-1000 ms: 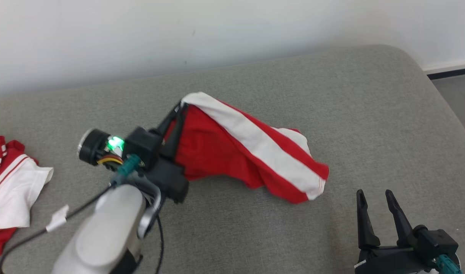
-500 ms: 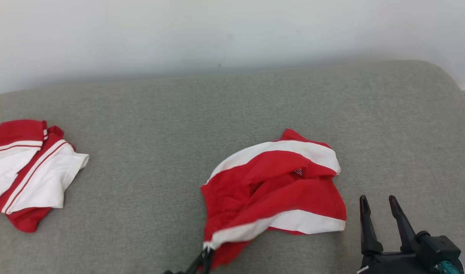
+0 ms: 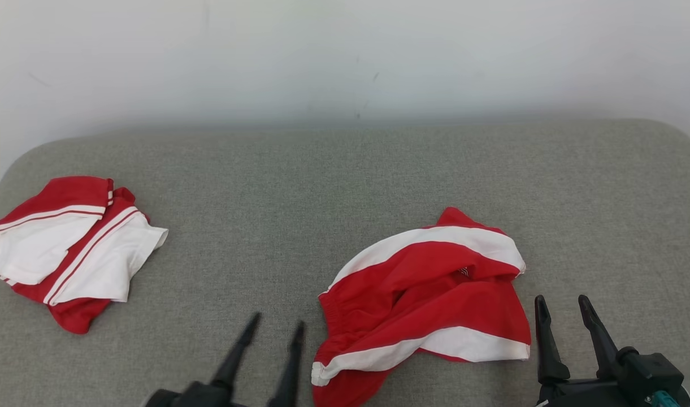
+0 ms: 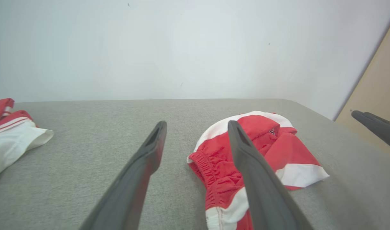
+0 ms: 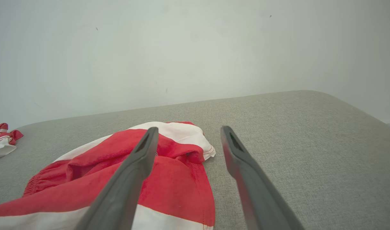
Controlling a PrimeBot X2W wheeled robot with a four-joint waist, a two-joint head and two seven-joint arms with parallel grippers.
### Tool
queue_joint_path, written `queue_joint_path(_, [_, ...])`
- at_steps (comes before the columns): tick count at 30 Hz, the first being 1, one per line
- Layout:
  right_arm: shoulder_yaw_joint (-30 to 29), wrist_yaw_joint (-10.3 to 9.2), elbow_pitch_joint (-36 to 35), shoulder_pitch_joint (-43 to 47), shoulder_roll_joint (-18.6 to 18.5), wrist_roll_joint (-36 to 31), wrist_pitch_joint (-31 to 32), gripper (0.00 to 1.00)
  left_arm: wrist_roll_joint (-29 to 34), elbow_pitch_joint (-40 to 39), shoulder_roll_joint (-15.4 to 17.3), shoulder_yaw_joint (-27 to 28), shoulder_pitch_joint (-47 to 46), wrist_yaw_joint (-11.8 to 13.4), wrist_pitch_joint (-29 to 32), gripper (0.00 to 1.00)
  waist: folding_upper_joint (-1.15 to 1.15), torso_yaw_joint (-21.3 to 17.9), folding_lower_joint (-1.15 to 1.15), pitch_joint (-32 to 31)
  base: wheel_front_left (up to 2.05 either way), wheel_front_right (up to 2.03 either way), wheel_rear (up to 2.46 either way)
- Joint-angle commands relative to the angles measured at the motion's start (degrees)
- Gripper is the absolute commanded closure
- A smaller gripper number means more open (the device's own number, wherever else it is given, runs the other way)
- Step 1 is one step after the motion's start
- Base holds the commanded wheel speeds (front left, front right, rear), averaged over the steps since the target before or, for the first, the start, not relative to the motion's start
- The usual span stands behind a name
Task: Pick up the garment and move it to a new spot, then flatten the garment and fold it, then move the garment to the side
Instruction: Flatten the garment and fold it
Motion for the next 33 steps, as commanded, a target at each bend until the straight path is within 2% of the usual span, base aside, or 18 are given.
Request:
queue_joint_path(1, [-0.16, 0.2, -0.13, 0.48, -0.08, -0.3, 0.21, 0.0, 0.32, -0.89, 0.27, 1.48, 0.89, 0.44, -0.17, 0.0, 0.0, -0.02, 0.01, -0.42, 0.0, 0.0, 0.0])
queue_joint_path(11, [-1.37, 0.2, -0.86, 1.7, -0.08, -1.18, 0.26, 0.0, 3.29, -5.12, 0.95, 17.13, 5.67, 1.96, -0.19, 0.0, 0.0, -1.82, 0.01, -1.96, 0.0, 0.0, 0.0])
queue_joint_path(15, [-1.77, 0.2, -1.15, 2.62, -0.08, -1.23, 0.5, 0.0, 4.55, -4.74, 1.39, 21.03, 8.19, 2.41, -0.19, 0.0, 0.0, -2.23, 0.01, -2.47, 0.0, 0.0, 0.0])
queue_joint_path(18, [-2.06, 0.2, -1.33, 3.45, -0.11, -1.27, 0.57, 0.0, 3.55, -3.73, 0.7, 23.42, 9.48, 1.59, -0.19, 0.0, 0.0, -2.3, 0.01, -2.76, 0.0, 0.0, 0.0])
queue_joint_path(26, [-2.16, 0.2, -1.45, 5.47, -0.59, -1.72, 1.21, 0.0, 5.15, 2.58, 0.84, 23.12, 11.68, 0.28, -0.02, 0.0, 0.0, -2.16, 0.01, -3.66, 0.0, 0.0, 0.0])
queue_joint_path(33, [-1.02, 0.2, -1.74, 5.93, -0.91, -1.86, 1.71, 0.0, 5.15, 4.98, -0.07, 22.65, 10.92, -0.12, -0.12, 0.0, 0.0, -2.0, 0.01, -4.02, 0.0, 0.0, 0.0])
